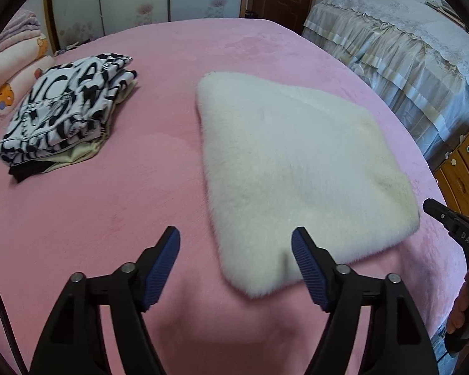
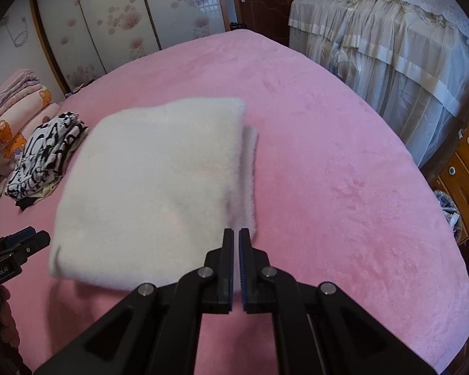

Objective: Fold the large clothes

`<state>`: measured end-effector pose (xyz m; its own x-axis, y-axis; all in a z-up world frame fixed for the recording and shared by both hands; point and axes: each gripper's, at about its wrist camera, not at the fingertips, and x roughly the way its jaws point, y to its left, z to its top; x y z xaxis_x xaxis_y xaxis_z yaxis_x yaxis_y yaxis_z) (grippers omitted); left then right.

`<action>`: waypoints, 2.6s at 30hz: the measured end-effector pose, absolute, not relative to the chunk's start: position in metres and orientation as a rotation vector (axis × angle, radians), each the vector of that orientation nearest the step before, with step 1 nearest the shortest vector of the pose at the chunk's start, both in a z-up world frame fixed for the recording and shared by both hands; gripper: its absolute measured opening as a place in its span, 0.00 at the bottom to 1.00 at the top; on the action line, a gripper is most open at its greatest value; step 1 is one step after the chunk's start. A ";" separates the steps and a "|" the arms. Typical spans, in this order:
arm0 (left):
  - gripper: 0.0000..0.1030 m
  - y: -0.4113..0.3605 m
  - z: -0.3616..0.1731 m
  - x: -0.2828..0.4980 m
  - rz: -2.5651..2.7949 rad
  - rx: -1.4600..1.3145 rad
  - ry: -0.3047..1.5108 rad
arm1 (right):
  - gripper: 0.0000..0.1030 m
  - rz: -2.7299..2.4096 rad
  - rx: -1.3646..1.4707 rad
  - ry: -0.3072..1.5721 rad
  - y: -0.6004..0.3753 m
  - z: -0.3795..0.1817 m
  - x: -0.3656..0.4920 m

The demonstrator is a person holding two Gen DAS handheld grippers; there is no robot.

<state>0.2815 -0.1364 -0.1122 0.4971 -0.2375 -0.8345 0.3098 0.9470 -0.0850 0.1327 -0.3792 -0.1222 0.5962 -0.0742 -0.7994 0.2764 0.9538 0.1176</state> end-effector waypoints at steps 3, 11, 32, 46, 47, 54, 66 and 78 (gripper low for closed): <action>0.73 -0.126 -0.104 0.268 -0.314 0.070 1.006 | 0.34 -0.194 0.200 0.882 -0.367 -0.107 0.118; 0.75 -0.102 -0.098 0.249 -0.355 -0.011 1.099 | 0.66 -0.205 0.083 0.815 -0.349 -0.075 0.095; 0.80 -0.118 -0.143 0.348 -0.607 -0.175 1.310 | 0.73 0.080 0.511 1.089 -0.434 -0.143 0.166; 0.92 -0.136 -0.208 0.403 -0.696 -0.332 1.344 | 0.78 0.205 0.645 1.130 -0.450 -0.212 0.242; 0.94 -0.139 -0.211 0.404 -0.706 -0.334 1.344 | 0.80 0.218 0.661 1.126 -0.451 -0.216 0.245; 1.00 -0.153 -0.226 0.416 -0.739 -0.328 1.350 | 1.00 0.266 0.671 1.104 -0.441 -0.232 0.270; 1.00 -0.151 -0.215 0.409 -0.686 -0.245 1.312 | 0.84 0.302 0.665 1.092 -0.433 -0.232 0.276; 0.71 -0.163 -0.174 0.381 -0.566 -0.059 1.192 | 0.45 0.215 0.594 1.064 -0.420 -0.201 0.259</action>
<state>0.3811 -0.1630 -0.1739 0.2486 -0.4454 -0.8601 0.3851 0.8602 -0.3342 0.2590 -0.4202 -0.2009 0.4826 0.4418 -0.7563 0.1139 0.8245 0.5543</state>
